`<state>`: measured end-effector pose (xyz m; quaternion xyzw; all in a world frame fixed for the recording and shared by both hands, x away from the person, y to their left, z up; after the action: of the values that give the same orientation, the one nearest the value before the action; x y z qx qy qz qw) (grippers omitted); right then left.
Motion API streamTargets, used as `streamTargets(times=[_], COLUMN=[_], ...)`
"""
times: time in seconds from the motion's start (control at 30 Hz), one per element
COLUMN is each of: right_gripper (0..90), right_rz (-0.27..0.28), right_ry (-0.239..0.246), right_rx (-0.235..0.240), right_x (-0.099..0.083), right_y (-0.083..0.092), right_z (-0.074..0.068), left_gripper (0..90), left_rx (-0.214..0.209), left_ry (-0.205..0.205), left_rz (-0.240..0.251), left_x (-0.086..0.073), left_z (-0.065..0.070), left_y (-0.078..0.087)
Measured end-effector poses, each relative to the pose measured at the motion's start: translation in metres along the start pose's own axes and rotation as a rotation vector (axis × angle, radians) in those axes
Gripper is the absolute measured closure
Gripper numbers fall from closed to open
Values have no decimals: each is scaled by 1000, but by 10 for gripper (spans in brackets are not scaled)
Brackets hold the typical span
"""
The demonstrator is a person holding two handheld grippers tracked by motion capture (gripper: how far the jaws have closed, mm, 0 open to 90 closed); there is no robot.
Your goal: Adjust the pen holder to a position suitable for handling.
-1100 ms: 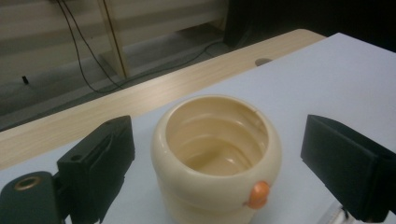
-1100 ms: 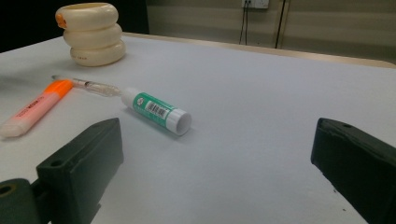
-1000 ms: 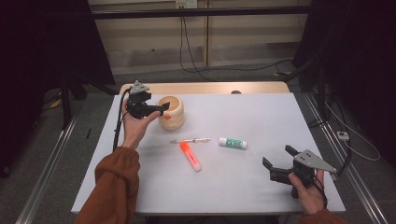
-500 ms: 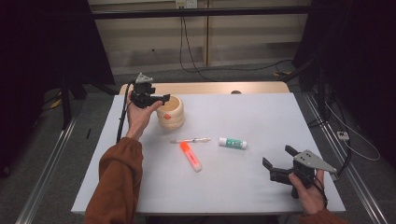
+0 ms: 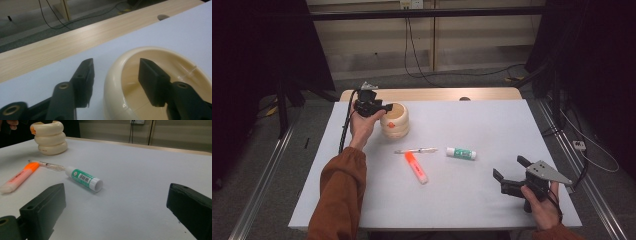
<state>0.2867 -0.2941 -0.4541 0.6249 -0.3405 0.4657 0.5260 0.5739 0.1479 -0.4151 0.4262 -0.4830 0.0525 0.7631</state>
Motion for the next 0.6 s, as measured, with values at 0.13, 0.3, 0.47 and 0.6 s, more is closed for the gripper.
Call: streamTargets(times=[0.13,0.3,0.47,0.6], right_gripper=[20,20,20,20], right_rz=[-2,3,4,3], right_ry=[0,1,5,4], right_rx=[2,5,5,3], right_x=[0,0,0,0], right_y=[0,0,0,0], right_z=[0,0,0,0], left_gripper=[536,602,694,716], left_rx=[-2,4,6,2], left_ry=[-3,2,16,17], left_rz=[-13,-18,-20,-19], left_x=[0,0,-2,-1], left_z=[0,0,-3,-3], left_y=[-4,-7,-7,-6])
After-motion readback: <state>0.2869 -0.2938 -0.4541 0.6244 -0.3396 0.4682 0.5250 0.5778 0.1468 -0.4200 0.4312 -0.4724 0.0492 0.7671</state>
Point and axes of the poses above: each handheld gripper's, and its own axes: y roughly backward along the jaws, x roughly out of its top, z roughly to its right, the point moved 2 cm from there along -y, roughly forward along the jaws, and after that the axes turned 9 degrees about -x, right-handed, at the moved point
